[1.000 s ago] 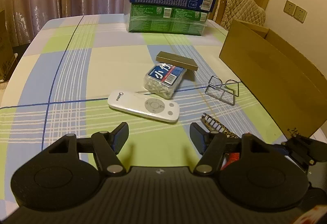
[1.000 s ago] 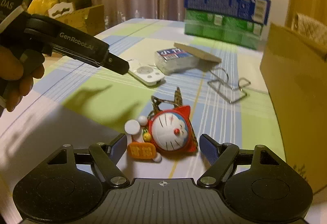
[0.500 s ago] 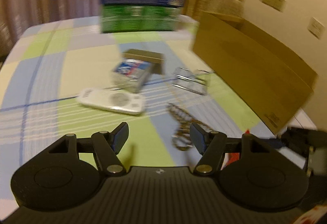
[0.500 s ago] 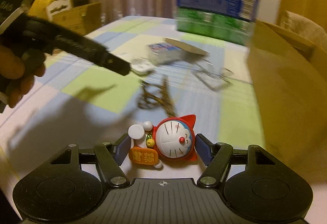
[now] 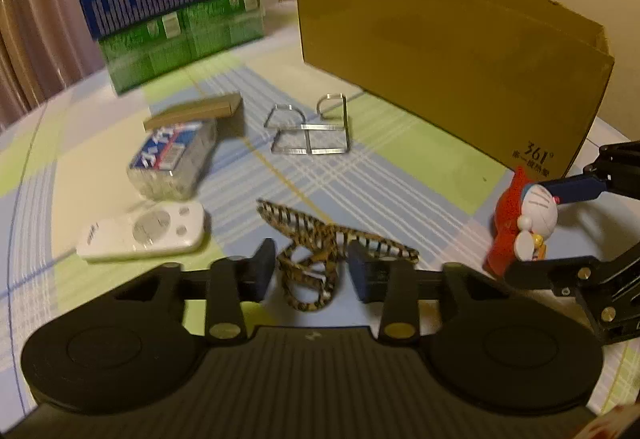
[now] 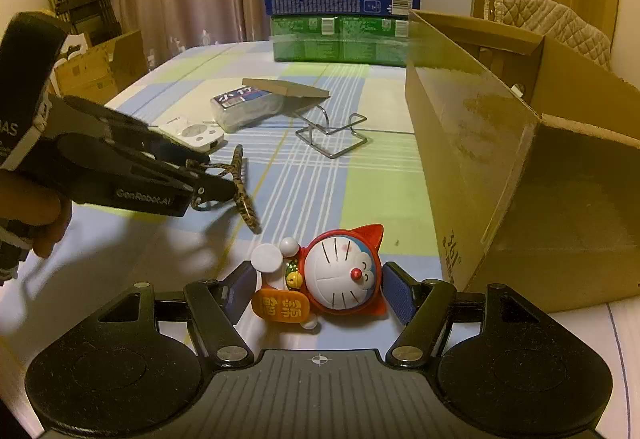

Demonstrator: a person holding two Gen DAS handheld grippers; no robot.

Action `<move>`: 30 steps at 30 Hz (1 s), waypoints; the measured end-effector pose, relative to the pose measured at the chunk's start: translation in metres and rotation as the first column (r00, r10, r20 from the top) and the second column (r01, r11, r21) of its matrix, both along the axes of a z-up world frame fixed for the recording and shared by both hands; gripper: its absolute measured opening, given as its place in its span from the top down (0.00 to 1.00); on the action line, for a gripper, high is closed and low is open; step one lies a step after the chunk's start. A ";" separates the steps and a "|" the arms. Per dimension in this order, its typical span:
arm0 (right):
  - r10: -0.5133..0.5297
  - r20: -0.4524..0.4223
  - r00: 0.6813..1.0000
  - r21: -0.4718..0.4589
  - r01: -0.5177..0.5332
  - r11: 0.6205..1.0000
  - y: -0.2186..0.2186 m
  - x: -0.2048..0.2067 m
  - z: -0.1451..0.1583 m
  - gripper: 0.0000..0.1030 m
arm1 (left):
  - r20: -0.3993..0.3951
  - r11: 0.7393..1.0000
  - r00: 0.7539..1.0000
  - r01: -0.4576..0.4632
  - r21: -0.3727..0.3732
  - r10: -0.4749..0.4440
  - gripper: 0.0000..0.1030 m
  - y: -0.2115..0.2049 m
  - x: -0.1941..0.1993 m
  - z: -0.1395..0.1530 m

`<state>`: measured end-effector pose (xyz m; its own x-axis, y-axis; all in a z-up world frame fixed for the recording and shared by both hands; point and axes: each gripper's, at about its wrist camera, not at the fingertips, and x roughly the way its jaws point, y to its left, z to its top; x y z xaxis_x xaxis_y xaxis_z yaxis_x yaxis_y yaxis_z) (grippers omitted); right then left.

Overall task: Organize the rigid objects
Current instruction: 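Grasp and lift the leopard-print keychain with left tool while right tool holds Doraemon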

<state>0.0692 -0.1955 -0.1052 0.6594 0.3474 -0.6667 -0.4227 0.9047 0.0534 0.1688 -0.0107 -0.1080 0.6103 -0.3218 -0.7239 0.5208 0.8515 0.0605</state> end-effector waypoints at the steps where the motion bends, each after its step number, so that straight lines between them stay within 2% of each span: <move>1: -0.002 -0.002 1.000 0.004 0.002 1.000 -0.001 0.000 0.000 0.37 | -0.017 1.000 1.000 -0.012 -0.007 0.011 0.73 0.001 -0.002 0.000; 4: -0.007 -0.007 1.000 0.016 0.007 1.000 -0.003 0.002 -0.001 0.37 | -0.050 0.998 0.998 -0.046 -0.040 0.044 0.75 0.002 -0.012 0.005; 8: -0.009 -0.005 1.000 0.019 0.009 1.000 -0.003 0.002 -0.001 0.37 | -0.018 0.997 0.998 -0.061 -0.053 0.060 0.75 -0.003 -0.021 0.006; 16: -0.007 -0.002 1.000 0.015 0.007 1.000 -0.002 0.003 -0.001 0.36 | 0.000 0.999 0.999 -0.045 -0.016 0.045 0.74 -0.012 -0.020 0.001; 30: -0.011 -0.005 1.000 0.011 0.011 1.000 0.000 0.006 -0.004 0.36 | -0.028 0.998 0.998 -0.063 -0.031 0.062 0.75 -0.010 -0.020 -0.003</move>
